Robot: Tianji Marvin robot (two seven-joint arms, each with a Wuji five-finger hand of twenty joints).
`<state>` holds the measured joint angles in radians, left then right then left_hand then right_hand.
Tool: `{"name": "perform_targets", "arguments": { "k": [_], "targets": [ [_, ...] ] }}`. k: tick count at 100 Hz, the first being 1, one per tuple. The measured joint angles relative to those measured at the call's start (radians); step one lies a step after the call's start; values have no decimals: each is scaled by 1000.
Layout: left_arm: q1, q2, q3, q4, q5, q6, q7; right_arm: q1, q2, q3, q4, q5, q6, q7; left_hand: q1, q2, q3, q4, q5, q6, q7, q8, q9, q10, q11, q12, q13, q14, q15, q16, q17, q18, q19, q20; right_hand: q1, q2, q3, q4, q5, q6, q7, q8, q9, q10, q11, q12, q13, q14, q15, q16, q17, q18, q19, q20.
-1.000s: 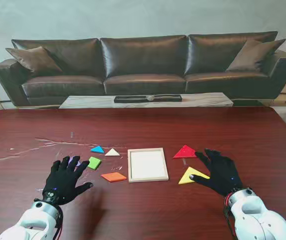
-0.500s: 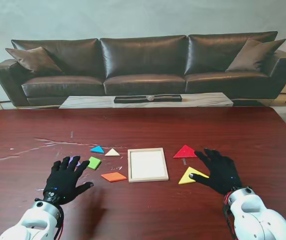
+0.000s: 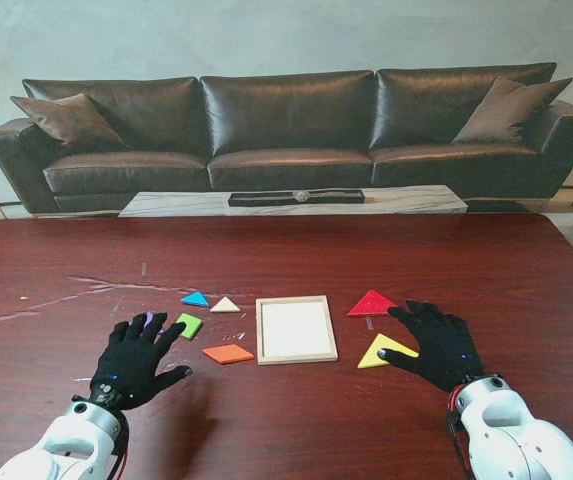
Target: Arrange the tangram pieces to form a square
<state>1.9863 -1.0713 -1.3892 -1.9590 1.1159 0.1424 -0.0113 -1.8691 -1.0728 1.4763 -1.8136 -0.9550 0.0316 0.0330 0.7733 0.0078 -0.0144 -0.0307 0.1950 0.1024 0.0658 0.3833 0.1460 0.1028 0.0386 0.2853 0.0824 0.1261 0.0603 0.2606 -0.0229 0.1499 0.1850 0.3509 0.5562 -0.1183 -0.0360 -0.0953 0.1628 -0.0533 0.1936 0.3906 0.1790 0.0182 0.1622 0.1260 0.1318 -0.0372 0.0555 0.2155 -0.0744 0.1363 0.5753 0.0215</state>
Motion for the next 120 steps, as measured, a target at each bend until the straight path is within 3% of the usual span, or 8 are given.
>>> {"name": "perform_targets", "arguments": {
  "k": [17,58,120],
  "targets": [
    [-17,2,8,19,-19,-42,0,40,13,15,-26,-11,-74,237,0,0,0,0,0,0,0,0,0,0,0,0,0,0,0,1,0,0,0,0,0,-20,0,0,-16,-4,11,-18,0,2,20,6,0,12,-1,0,0,3,6,0],
    [-88,7,55,68,-56,-111,-3,207,53,-19,89,22,-217,340,1,0,0,0,0,0,0,0,0,0,0,1,0,0,0,2,0,0,0,0,0,-37,0,0,-16,-29,-30,-60,0,10,21,8,0,24,-1,0,0,2,6,0],
    [-221,11,130,160,-117,-186,-15,256,65,-93,286,0,-238,276,3,0,0,0,0,0,1,0,0,0,0,1,0,-1,0,7,0,0,0,0,21,-78,0,0,-16,-50,-90,-68,0,10,20,8,-1,24,33,0,0,2,13,0]
  ]
}}
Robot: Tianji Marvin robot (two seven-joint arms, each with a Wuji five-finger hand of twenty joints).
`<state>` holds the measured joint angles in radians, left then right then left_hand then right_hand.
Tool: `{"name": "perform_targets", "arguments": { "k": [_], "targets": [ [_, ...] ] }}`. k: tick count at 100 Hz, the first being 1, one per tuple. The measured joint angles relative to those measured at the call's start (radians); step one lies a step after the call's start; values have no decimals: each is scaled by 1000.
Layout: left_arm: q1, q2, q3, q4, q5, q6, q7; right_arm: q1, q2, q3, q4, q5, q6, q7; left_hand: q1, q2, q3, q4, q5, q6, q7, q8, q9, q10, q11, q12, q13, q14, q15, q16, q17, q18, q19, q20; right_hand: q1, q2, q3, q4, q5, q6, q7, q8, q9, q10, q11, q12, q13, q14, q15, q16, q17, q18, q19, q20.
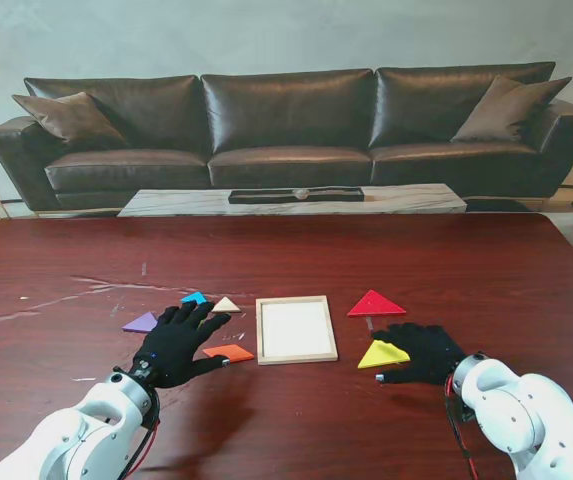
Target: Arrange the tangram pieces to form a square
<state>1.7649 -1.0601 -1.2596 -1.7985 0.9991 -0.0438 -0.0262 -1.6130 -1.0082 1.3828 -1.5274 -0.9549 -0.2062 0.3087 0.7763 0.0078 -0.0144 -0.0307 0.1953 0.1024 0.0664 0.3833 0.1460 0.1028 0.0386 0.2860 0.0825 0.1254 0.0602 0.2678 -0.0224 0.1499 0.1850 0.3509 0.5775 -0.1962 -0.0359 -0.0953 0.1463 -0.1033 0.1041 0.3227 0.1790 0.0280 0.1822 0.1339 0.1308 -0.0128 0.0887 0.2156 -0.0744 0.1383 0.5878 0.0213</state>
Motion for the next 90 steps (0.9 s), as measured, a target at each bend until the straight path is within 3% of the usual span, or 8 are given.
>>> {"name": "perform_targets", "arguments": {
  "k": [38,65,75,90],
  "targets": [
    [-35,0,22,25,-15,-20,1,84,2,-95,97,11,19,-12,0,0,0,0,0,0,0,0,0,0,0,0,0,0,0,0,0,0,0,0,44,-17,0,0,0,-18,-21,0,0,6,0,0,0,0,13,0,0,0,5,0],
    [-54,1,36,40,-41,-30,-15,125,2,-134,146,-12,30,-35,0,0,0,0,0,0,0,0,0,0,0,0,0,-1,0,0,0,0,0,0,84,-29,1,-1,0,-40,-16,52,-4,-1,0,0,0,0,39,0,0,-6,17,0],
    [-57,1,37,40,-42,-30,-22,133,3,-139,152,-14,30,-31,0,0,0,0,0,0,0,0,0,0,0,0,0,-1,0,0,0,0,0,0,105,-32,1,-1,-2,-45,31,89,-18,-7,10,5,-2,-2,49,-10,10,-8,21,0],
    [-56,1,37,39,-41,-29,-22,137,7,-138,154,-30,23,-15,0,0,0,0,0,0,1,0,0,0,0,0,0,-1,0,0,2,0,1,0,176,-42,-7,-2,-30,-63,206,94,-20,-7,81,36,8,-2,87,-11,34,-21,32,0]
  ]
}}
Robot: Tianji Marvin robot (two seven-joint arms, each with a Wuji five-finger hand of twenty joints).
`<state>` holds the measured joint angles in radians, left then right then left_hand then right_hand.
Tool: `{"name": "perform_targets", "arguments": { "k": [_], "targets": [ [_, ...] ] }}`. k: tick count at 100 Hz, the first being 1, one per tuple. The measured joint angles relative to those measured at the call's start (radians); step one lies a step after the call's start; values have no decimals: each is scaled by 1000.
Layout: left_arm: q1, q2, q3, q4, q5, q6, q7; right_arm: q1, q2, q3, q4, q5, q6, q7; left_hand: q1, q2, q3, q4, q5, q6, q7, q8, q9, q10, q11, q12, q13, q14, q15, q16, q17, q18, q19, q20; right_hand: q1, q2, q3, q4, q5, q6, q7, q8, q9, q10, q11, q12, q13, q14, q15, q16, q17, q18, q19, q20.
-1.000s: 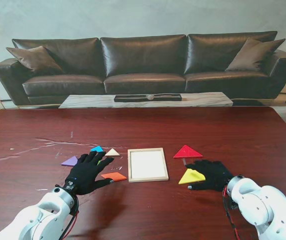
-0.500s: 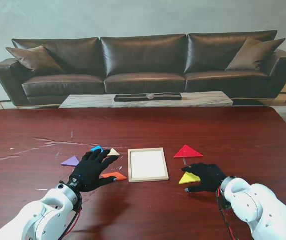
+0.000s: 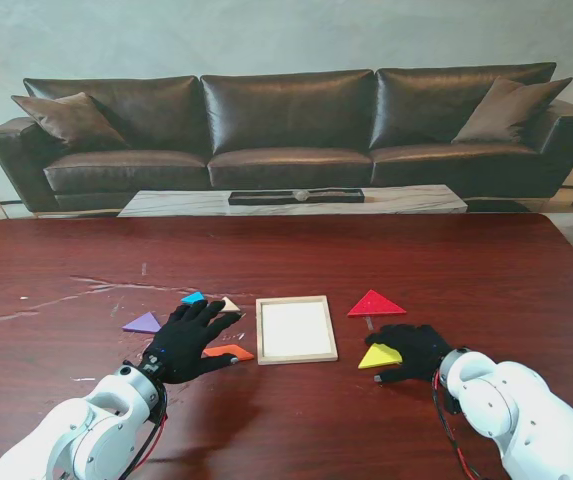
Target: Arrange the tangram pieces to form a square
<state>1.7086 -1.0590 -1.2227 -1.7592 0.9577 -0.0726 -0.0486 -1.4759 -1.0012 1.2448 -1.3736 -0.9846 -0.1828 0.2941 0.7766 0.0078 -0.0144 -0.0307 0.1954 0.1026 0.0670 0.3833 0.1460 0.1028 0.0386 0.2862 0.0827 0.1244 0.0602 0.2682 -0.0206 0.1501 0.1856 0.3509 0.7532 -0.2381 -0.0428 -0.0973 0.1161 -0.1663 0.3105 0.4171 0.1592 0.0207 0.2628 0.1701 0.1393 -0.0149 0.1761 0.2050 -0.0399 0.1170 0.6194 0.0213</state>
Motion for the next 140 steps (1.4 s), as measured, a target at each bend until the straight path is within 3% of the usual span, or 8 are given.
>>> {"name": "perform_targets", "arguments": {
  "k": [19,67,86,88,94,99,115,140],
  "targets": [
    [1,0,0,-1,3,4,1,-2,3,4,4,-13,-10,-5,1,0,0,0,0,0,8,0,0,0,0,0,0,-1,0,0,3,0,0,0,240,88,-391,-15,-21,-28,226,-54,44,-35,32,15,59,-34,28,-3,67,-25,25,5],
    [3,0,-1,-6,19,14,12,4,9,5,-10,6,6,32,33,0,0,0,25,1,11,0,0,0,0,6,1,-4,0,1,11,0,3,0,423,108,-471,-37,-22,-56,396,13,70,-68,86,36,147,-65,-36,-7,143,-43,82,47],
    [2,0,-2,-7,18,15,13,1,10,10,-33,9,21,64,35,0,0,0,25,1,11,0,0,0,0,7,1,-9,0,1,12,0,7,0,402,28,-217,-40,-18,-53,422,37,72,-65,185,71,219,-65,-96,-8,215,-46,82,70],
    [2,0,-2,-7,18,15,13,1,11,10,-36,10,22,69,35,0,0,0,25,1,11,0,1,0,0,7,1,-10,0,1,12,0,7,0,350,-8,-94,-40,-18,-53,418,38,72,-63,197,74,228,-65,-105,-8,223,-47,82,76],
    [3,0,-3,-9,18,16,13,3,12,10,-43,14,27,86,46,0,0,0,25,1,11,0,1,0,1,7,1,-10,0,1,12,0,7,0,151,-187,671,-38,-18,-52,407,40,72,-60,227,80,238,-65,-110,-7,239,-53,82,82],
    [3,0,-3,-11,19,18,13,5,13,10,-48,16,33,99,46,0,0,0,25,1,11,0,1,0,1,7,1,-10,0,1,12,0,8,0,125,-237,914,-37,-18,-43,403,50,71,-60,243,93,264,-66,-156,11,255,-64,82,82],
    [6,0,-7,-18,27,26,12,17,18,4,-55,21,46,119,46,0,0,0,25,1,11,0,1,0,1,7,2,-16,0,1,16,0,12,0,194,-291,972,-162,-18,-15,378,63,71,-36,427,165,310,-80,-175,159,345,-94,95,82],
    [10,0,-11,-22,32,32,13,28,25,-2,-71,45,64,170,46,0,0,0,25,1,11,0,1,0,1,7,3,-18,0,2,22,0,20,0,147,-298,963,-180,-18,1,310,64,72,17,524,206,330,-89,-206,228,385,-122,261,133]
  ]
}}
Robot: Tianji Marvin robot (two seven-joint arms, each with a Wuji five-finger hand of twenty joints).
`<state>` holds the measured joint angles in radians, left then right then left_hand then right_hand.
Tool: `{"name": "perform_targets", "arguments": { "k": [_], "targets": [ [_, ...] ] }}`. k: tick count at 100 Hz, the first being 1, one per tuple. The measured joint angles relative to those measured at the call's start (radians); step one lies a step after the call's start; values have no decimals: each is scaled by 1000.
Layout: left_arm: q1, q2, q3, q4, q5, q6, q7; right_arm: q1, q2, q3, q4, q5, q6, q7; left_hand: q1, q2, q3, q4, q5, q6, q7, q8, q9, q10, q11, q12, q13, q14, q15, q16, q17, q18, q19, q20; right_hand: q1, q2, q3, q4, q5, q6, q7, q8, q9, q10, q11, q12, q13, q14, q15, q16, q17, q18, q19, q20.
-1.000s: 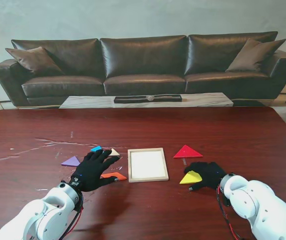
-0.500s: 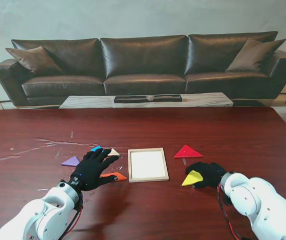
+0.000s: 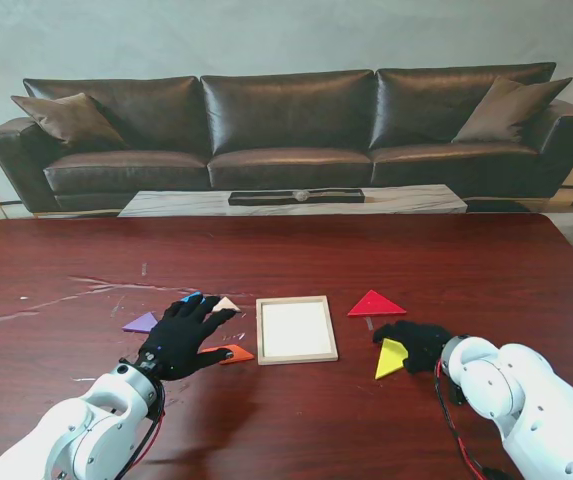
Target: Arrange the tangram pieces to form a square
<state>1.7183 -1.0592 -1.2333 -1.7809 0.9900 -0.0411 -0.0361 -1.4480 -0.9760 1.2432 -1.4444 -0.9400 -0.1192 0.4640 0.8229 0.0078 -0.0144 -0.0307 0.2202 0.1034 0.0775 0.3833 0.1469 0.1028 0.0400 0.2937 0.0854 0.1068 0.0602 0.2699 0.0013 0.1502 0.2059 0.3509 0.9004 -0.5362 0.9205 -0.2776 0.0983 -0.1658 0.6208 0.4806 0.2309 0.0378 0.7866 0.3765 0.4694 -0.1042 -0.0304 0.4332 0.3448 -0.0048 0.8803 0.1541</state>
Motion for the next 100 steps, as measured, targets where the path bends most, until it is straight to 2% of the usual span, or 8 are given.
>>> {"name": "perform_targets", "arguments": {
  "k": [10,24,42,60,69,86,91,100],
  "targets": [
    [2,0,-3,-2,0,3,0,-8,1,8,-10,9,0,13,0,0,0,0,0,0,0,0,0,0,0,0,0,-1,0,0,0,0,4,0,-75,0,29,42,0,1,-34,15,-12,1,-1,-1,-1,0,-26,0,8,-7,74,51],
    [5,0,-6,-3,0,3,1,-37,2,29,-39,-6,-3,37,0,0,0,0,0,0,0,0,0,0,0,0,0,-1,0,1,0,0,5,0,-101,3,39,108,0,2,-32,51,-54,4,-34,-18,-10,0,-83,-25,-3,-29,111,96],
    [4,0,-5,-2,4,2,6,-50,3,33,-49,-23,-4,36,0,0,0,0,0,0,0,0,0,0,2,0,0,-2,0,1,0,0,7,0,-136,4,41,109,0,3,-44,53,-80,4,-43,-23,-20,-2,-92,-36,-44,-39,116,99],
    [3,0,-3,-1,6,2,6,-53,8,25,-52,-49,-13,31,1,0,0,0,11,0,0,0,11,0,8,4,24,-5,2,4,1,1,11,0,-183,5,61,109,0,6,-13,116,-108,2,-28,-15,-31,-5,-101,-37,-58,-30,123,112],
    [1,0,0,1,6,2,6,-40,14,0,-35,-72,-21,-9,1,0,0,0,12,0,0,0,11,0,8,4,24,-5,2,4,1,1,11,0,-183,2,74,107,0,27,79,160,-116,2,45,49,-25,-12,-101,43,-14,-3,149,130],
    [0,0,2,1,13,3,7,-7,18,-40,-2,-93,-23,-46,1,0,0,0,12,0,0,0,20,0,10,5,32,-5,4,5,2,1,14,0,-183,-43,81,-1,-13,54,190,237,-116,-8,216,219,-21,-30,-176,230,14,14,227,168],
    [0,0,2,1,14,3,8,-1,18,-46,4,-93,-22,-46,1,-5,0,0,12,0,0,0,20,0,10,5,39,-5,4,5,2,2,19,0,-192,-71,82,-13,-32,54,198,277,-104,-15,293,345,-20,-40,-245,253,20,16,257,187],
    [0,0,2,1,17,6,9,3,17,-53,10,-96,-21,-48,3,-5,0,0,12,-2,0,0,20,0,10,5,40,-5,4,8,4,9,21,0,-216,-78,91,-8,-63,54,211,330,-104,-15,310,467,42,-48,-442,311,30,27,320,224]
  ]
}}
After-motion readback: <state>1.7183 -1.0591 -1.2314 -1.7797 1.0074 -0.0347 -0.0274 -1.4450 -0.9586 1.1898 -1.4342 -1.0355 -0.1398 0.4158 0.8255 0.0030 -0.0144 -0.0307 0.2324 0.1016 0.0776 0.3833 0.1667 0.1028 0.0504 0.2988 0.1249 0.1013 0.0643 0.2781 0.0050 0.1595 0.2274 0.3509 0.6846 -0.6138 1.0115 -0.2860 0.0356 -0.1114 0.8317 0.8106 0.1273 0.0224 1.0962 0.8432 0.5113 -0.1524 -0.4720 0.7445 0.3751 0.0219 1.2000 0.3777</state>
